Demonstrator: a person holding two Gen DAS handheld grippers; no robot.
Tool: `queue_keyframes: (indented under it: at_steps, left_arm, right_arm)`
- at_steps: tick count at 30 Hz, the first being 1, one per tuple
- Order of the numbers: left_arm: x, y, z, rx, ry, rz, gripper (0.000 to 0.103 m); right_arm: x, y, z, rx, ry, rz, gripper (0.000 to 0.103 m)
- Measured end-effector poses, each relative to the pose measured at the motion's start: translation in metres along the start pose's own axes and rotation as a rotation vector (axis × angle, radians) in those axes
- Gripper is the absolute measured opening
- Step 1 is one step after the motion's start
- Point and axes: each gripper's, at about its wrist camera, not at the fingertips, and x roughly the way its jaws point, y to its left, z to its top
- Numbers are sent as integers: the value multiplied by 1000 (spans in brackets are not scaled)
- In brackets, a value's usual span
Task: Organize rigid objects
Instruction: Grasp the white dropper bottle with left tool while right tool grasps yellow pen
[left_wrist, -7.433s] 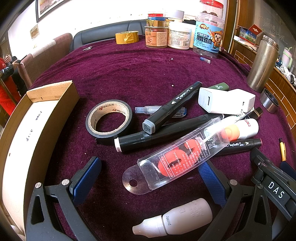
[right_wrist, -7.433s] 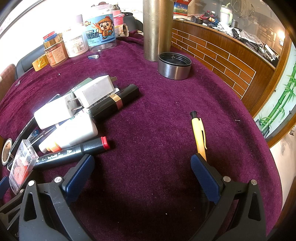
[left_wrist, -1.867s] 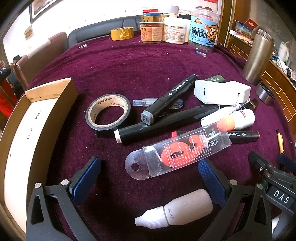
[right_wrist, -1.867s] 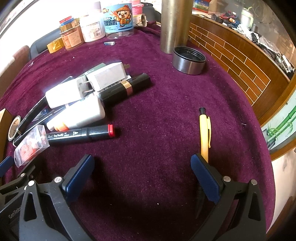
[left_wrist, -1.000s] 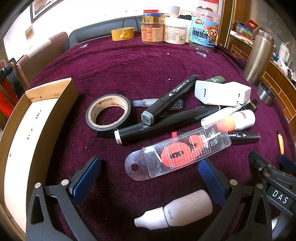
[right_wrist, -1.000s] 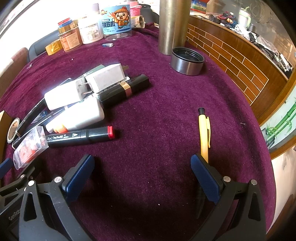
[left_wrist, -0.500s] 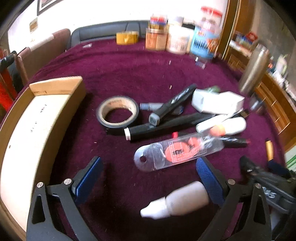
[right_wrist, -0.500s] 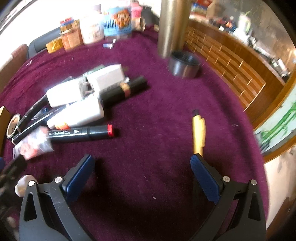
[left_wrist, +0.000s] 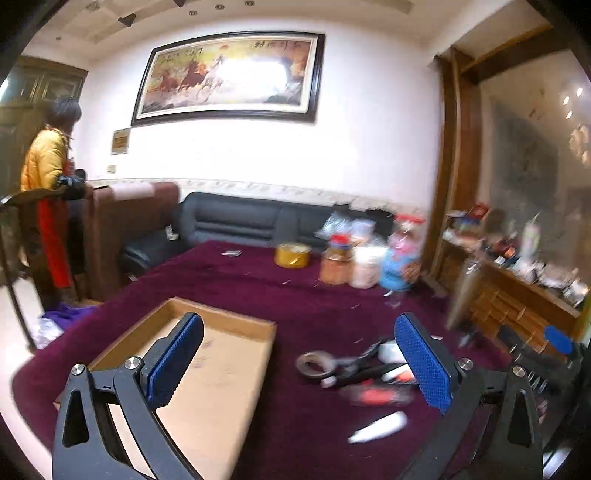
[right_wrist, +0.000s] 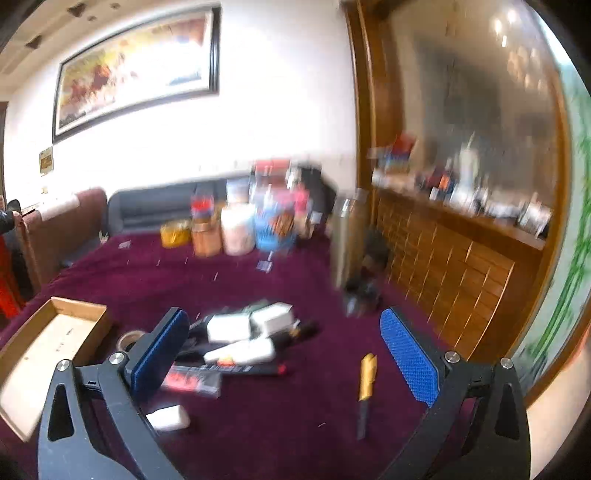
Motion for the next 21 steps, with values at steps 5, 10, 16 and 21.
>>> queue_keyframes:
  at_steps: [5, 10, 16, 21]
  left_arm:
    - [41, 17, -14, -5, 206, -3, 102]
    - [53, -22, -40, 134, 290, -64, 102]
    - [72, -82, -67, 355, 338, -177, 101]
    - [103, -109, -87, 497, 443, -224, 55]
  right_arm:
    - [58, -6, -6, 74, 111, 48, 103]
    - [91, -35, -37, 167, 158, 43, 103]
    - [80, -53, -42, 255, 159, 87, 103]
    - [81, -41, -41, 198, 152, 102, 103]
